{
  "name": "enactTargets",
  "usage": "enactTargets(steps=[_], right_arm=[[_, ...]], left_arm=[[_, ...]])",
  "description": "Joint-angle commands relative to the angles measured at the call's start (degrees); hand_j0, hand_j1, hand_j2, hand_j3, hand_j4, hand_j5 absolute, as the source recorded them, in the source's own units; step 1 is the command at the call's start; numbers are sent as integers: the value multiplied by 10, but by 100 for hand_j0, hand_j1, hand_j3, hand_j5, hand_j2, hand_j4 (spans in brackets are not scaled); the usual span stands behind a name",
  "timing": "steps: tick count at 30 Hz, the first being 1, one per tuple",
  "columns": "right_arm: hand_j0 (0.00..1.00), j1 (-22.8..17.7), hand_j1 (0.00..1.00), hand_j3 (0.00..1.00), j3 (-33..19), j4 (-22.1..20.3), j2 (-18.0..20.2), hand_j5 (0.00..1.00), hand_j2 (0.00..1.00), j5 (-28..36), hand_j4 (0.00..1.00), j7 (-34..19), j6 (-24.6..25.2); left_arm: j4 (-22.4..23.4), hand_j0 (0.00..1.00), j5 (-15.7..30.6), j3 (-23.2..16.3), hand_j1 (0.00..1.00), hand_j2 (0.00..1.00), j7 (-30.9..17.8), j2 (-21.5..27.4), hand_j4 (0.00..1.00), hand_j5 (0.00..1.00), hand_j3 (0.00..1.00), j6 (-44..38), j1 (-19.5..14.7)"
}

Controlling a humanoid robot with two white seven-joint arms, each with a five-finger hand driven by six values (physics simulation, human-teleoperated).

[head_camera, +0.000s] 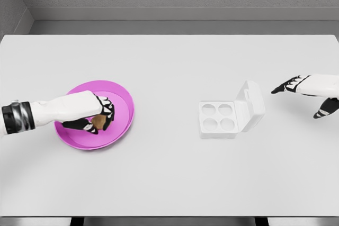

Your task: Pack egg into the box and close the box lid

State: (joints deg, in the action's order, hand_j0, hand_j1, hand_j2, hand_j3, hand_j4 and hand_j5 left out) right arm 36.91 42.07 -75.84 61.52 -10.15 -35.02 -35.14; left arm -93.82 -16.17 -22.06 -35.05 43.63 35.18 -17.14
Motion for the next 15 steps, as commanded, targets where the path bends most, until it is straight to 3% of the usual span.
enactTargets(steps=[1,15], right_arm=[[100,1,100,100,-1,0,1,100,100,3,100,0,1],[100,2,100,100,-1,1,2,100,100,3,100,0,1]], left_arm=[[-22,20,6,-2,20,20,0,-7,20,20,20,-2,0],[-25,21,3,-14,21,21,0,-71,21,21,21,-2,-23]])
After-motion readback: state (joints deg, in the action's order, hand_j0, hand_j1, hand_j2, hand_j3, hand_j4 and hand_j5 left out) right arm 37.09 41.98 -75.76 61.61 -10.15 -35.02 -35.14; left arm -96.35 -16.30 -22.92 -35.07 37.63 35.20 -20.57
